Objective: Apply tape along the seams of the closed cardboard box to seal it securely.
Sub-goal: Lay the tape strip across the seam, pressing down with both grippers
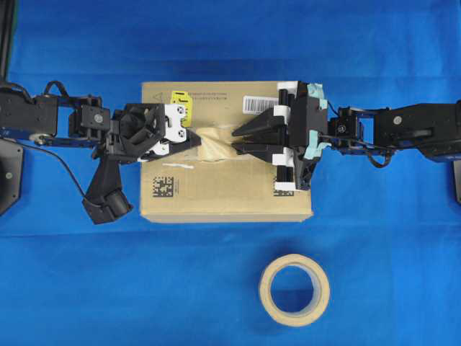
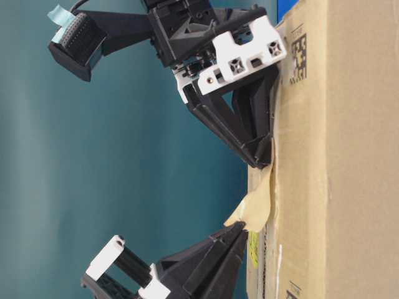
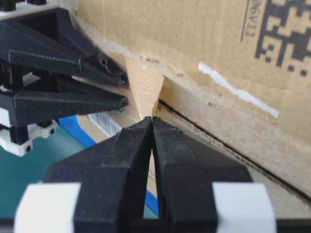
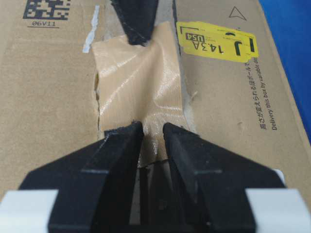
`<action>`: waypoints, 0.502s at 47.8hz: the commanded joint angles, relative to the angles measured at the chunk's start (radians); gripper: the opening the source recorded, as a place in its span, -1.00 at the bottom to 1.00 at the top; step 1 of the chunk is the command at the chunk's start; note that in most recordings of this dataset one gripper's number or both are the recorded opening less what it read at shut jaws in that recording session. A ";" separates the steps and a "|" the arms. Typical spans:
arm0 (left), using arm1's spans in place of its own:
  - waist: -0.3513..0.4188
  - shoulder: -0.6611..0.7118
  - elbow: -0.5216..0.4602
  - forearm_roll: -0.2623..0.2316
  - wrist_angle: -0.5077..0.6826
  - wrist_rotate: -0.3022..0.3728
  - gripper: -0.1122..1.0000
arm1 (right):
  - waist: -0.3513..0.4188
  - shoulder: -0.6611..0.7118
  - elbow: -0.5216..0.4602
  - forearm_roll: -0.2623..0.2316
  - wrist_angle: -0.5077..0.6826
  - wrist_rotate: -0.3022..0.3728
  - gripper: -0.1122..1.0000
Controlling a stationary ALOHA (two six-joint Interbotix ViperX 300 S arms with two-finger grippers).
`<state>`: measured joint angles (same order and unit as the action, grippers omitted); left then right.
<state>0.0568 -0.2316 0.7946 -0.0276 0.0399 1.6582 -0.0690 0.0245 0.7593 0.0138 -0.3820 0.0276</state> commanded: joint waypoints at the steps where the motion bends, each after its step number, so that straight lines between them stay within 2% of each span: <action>1: 0.009 -0.006 -0.026 -0.003 -0.003 -0.005 -0.79 | 0.003 -0.011 -0.014 0.002 -0.002 0.000 -0.18; 6: 0.009 -0.005 -0.029 -0.003 0.002 -0.020 -0.77 | 0.003 -0.009 -0.014 0.005 -0.002 0.002 -0.18; 9: 0.009 -0.002 -0.032 -0.003 0.011 -0.043 -0.67 | 0.003 -0.009 -0.014 0.008 0.000 0.002 -0.18; 20: 0.011 -0.008 -0.028 -0.003 0.054 -0.097 0.16 | 0.003 -0.011 -0.012 0.018 0.002 0.002 -0.18; 24: 0.015 -0.011 -0.028 -0.003 0.069 -0.097 0.30 | 0.003 -0.011 -0.012 0.018 0.002 0.003 -0.18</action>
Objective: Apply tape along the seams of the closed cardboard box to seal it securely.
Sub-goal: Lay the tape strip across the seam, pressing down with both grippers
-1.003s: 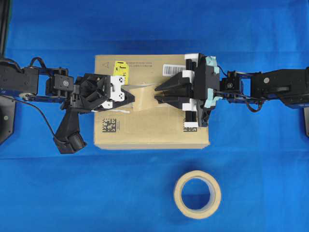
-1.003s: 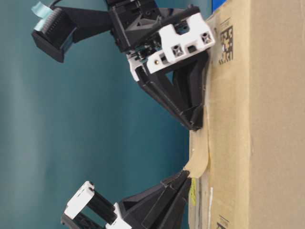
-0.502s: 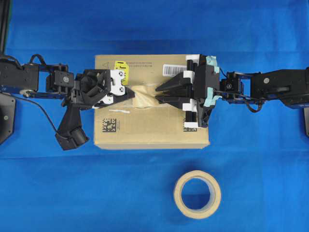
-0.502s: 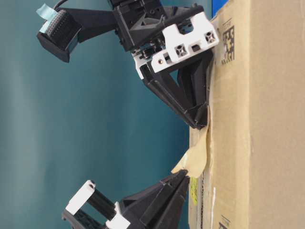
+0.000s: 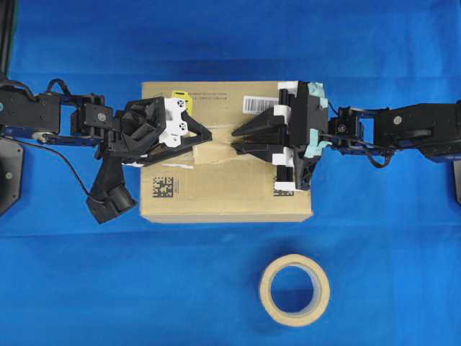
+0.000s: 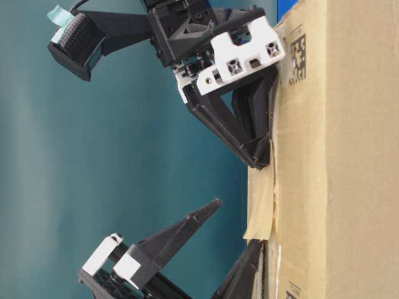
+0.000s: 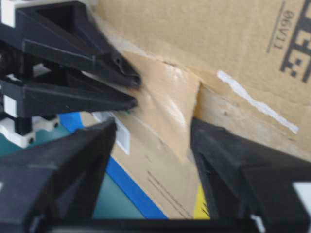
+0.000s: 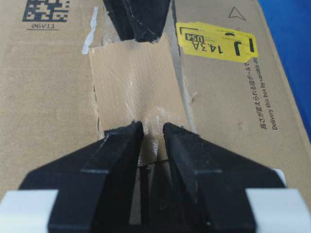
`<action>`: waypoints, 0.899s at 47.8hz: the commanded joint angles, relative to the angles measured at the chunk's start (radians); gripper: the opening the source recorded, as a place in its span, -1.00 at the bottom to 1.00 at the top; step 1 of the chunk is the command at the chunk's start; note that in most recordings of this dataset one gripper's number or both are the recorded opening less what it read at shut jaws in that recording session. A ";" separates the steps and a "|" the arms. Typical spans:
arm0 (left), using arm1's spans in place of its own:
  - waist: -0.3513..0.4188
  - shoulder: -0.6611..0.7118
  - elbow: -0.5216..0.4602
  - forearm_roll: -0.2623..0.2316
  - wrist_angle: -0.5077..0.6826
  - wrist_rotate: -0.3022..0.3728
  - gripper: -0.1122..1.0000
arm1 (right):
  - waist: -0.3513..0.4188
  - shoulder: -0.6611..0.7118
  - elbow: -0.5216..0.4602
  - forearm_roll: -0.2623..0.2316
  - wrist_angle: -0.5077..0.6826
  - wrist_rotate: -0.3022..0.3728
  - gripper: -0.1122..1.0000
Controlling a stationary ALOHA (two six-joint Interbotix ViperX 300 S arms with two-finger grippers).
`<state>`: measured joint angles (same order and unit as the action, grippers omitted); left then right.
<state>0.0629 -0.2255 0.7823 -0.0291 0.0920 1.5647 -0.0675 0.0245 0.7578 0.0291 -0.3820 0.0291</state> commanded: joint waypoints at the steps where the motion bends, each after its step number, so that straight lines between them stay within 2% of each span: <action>1: 0.009 -0.018 -0.014 -0.002 0.018 -0.003 0.29 | 0.002 -0.011 -0.009 0.003 0.002 0.002 -0.18; 8: 0.018 -0.023 -0.014 -0.002 0.023 -0.003 0.21 | 0.002 -0.011 -0.009 0.003 0.002 0.002 -0.18; 43: 0.020 -0.049 0.006 -0.002 0.023 -0.008 0.20 | 0.002 -0.011 -0.011 0.005 0.055 0.002 -0.19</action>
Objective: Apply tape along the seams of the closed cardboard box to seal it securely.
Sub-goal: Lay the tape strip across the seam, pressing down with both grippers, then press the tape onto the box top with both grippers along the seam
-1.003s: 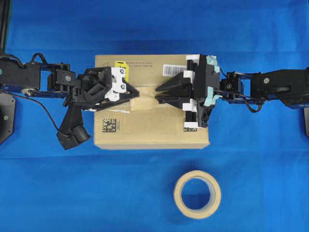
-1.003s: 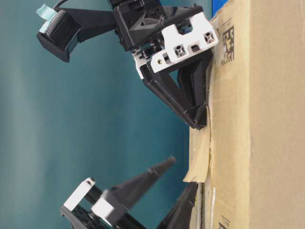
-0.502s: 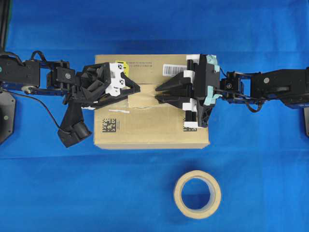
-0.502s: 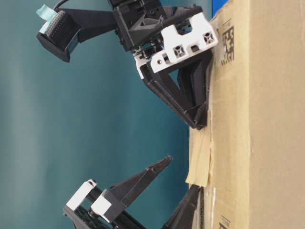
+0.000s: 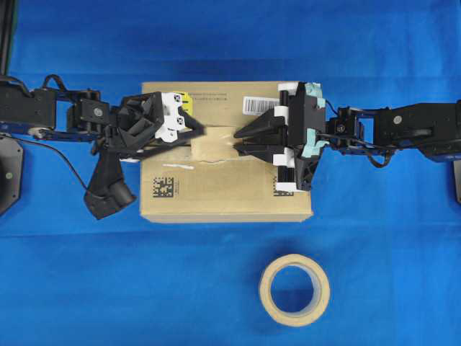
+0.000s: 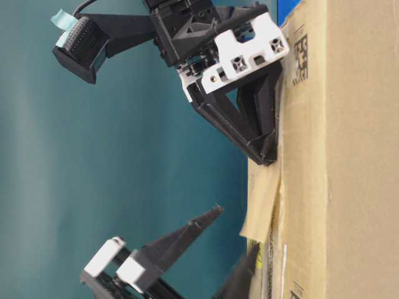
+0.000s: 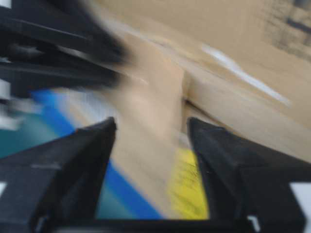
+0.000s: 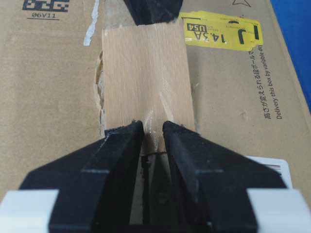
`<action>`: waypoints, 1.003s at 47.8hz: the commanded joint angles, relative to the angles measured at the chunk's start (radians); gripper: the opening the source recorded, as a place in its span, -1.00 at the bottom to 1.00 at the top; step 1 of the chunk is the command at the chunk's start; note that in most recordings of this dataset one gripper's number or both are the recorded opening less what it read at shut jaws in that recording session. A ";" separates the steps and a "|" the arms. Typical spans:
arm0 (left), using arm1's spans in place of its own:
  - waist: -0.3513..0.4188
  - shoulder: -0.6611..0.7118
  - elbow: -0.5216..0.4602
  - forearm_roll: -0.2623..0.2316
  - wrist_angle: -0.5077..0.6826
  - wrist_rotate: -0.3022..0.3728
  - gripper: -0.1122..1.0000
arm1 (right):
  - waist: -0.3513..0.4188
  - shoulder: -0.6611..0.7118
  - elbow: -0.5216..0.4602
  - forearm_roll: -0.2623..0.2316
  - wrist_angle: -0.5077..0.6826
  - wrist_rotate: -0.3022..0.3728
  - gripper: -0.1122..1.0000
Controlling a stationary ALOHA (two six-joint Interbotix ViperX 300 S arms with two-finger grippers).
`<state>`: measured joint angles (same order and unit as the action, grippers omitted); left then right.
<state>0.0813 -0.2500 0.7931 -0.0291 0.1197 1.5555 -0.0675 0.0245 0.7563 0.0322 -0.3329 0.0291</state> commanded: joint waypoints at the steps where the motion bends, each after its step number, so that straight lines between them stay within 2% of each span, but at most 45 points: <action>1: 0.002 -0.028 -0.002 -0.002 -0.005 0.002 0.20 | 0.002 -0.009 -0.009 0.000 0.006 0.002 -0.19; 21: -0.015 -0.107 0.032 -0.003 -0.021 0.003 0.20 | 0.002 -0.012 -0.014 0.000 0.006 0.002 -0.19; 26: -0.035 -0.140 0.051 -0.021 -0.069 -0.038 0.20 | 0.002 -0.025 -0.008 0.002 0.006 0.002 -0.19; 32: -0.064 -0.173 0.081 -0.025 -0.169 -0.186 0.20 | 0.002 -0.066 0.003 0.002 0.020 0.000 -0.19; 37: -0.089 -0.192 0.098 -0.025 -0.261 -0.362 0.20 | 0.002 -0.121 0.003 0.002 0.034 0.002 -0.19; 48: -0.092 -0.184 0.091 -0.025 -0.360 -0.710 0.18 | -0.009 -0.219 -0.009 0.002 0.020 -0.006 -0.19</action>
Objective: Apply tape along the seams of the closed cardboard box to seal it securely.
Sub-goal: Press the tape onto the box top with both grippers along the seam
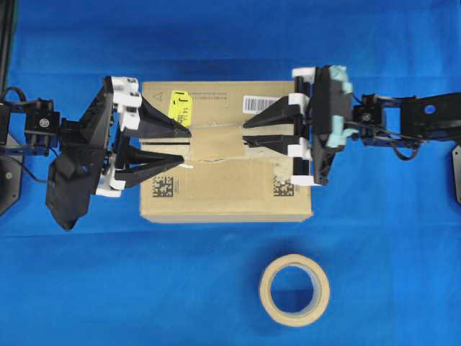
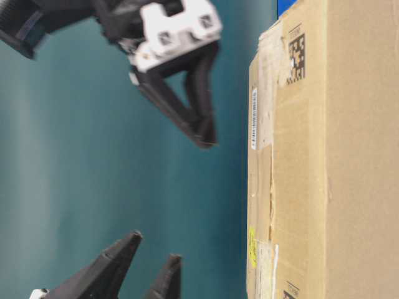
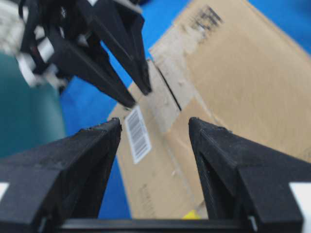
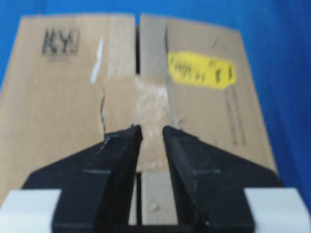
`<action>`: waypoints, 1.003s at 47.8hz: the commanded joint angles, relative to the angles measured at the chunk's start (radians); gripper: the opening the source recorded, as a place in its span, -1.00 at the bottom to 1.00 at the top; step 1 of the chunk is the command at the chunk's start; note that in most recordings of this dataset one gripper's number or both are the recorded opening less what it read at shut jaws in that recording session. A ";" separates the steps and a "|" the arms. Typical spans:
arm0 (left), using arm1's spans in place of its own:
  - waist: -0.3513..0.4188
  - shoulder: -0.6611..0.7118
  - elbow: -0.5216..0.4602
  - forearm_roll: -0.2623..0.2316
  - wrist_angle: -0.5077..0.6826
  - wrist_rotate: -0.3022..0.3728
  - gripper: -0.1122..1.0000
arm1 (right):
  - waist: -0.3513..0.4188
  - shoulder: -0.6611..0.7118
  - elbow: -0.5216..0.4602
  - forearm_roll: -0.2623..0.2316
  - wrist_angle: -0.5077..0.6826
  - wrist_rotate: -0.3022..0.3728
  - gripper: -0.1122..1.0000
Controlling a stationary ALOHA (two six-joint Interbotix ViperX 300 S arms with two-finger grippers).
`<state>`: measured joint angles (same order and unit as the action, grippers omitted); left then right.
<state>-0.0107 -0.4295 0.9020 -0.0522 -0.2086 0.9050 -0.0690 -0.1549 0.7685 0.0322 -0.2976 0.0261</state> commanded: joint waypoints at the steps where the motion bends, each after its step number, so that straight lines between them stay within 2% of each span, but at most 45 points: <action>1: 0.002 -0.002 -0.018 -0.002 -0.041 -0.089 0.16 | -0.012 -0.043 -0.023 0.002 -0.023 -0.003 -0.19; 6: 0.002 0.008 -0.020 -0.002 -0.080 -0.216 -0.04 | -0.026 -0.038 -0.029 0.002 -0.064 -0.003 -0.21; 9: 0.002 0.021 -0.021 -0.002 -0.104 -0.293 -0.31 | -0.029 -0.029 -0.040 0.000 -0.086 -0.006 -0.27; 13: 0.006 0.046 -0.026 -0.002 -0.124 -0.351 -0.67 | -0.029 -0.008 -0.057 -0.005 -0.098 -0.009 -0.57; 16: 0.012 0.075 -0.035 -0.002 -0.132 -0.397 -0.81 | -0.028 0.014 -0.074 -0.008 -0.101 -0.009 -0.80; 31: 0.044 0.216 -0.101 -0.002 -0.149 -0.512 -0.80 | -0.021 0.115 -0.133 -0.014 -0.101 -0.009 -0.81; 37: 0.080 0.259 -0.095 -0.002 -0.169 -0.592 -0.80 | -0.020 0.155 -0.147 -0.011 -0.114 -0.005 -0.81; 48: 0.098 0.304 -0.061 -0.002 -0.186 -0.676 -0.80 | -0.005 0.229 -0.155 -0.003 -0.141 0.005 -0.81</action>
<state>0.0736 -0.1243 0.8437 -0.0522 -0.3789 0.2470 -0.0920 0.0706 0.6397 0.0245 -0.4142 0.0276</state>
